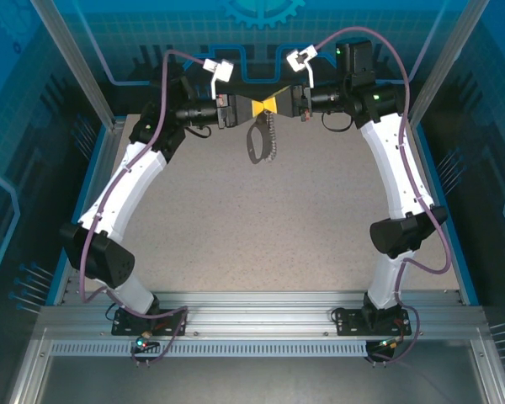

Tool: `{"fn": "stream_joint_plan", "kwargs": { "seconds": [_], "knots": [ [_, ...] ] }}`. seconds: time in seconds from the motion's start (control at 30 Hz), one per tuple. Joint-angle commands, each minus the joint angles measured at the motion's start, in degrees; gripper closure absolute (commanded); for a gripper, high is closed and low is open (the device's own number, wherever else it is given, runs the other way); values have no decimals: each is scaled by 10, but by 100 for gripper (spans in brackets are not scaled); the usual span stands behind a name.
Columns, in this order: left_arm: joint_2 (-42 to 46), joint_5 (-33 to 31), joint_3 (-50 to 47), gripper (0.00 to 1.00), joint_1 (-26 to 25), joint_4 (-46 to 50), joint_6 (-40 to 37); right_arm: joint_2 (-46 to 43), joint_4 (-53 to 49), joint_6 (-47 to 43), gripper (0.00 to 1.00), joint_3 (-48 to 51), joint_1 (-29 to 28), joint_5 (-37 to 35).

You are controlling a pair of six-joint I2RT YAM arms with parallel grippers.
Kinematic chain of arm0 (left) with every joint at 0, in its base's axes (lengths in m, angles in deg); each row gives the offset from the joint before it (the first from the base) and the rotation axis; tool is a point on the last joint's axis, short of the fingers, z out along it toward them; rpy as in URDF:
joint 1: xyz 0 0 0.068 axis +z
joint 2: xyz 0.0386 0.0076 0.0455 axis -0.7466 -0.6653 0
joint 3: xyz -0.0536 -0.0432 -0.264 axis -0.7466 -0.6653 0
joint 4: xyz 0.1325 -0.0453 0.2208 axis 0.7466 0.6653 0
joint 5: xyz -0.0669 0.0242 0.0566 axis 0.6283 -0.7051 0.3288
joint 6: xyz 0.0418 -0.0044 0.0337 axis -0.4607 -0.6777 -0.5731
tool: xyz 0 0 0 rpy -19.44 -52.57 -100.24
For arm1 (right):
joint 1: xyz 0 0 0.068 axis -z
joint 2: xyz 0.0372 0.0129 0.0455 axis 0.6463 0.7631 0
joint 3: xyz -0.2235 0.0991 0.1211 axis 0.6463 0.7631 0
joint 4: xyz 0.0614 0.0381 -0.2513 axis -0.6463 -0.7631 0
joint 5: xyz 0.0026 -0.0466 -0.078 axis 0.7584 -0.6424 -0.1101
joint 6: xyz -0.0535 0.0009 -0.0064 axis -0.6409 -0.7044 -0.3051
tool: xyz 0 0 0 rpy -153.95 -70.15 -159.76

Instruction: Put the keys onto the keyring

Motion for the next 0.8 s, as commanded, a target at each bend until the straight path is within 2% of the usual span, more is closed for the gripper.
{"fn": "stream_joint_plan", "kwargs": {
  "seconds": [0.0, 0.1, 0.3, 0.47, 0.6, 0.63, 0.67, 0.7, 0.77],
  "knots": [
    [-5, 11, 11, 77, -5, -17, 2, 4, 4, 5, 100, -21, -1, 23],
    [-3, 11, 11, 82, -5, -24, 5, 5, 3, 5, 100, -20, 0, 23],
    [-2, 11, 11, 84, -5, -39, 15, 5, 2, 4, 100, -20, 1, 24],
    [-1, 13, 8, 98, -5, -52, 22, 4, 3, 6, 100, -20, 2, 22],
    [1, 12, 7, 100, -5, -65, 33, 3, 10, 16, 100, -21, 5, 18],
    [1, 9, 7, 100, -5, -67, 35, 1, 17, 26, 95, -20, 8, 17],
    [1, 5, 7, 100, -5, -68, 36, -3, 29, 39, 80, -15, 14, 10],
    [2, 2, 8, 100, -5, -68, 37, -11, 41, 49, 70, -7, 19, 1],
    [6, -9, 6, 100, -5, -73, 40, -38, 81, 81, 56, 24, 34, -25]
  ]
}}
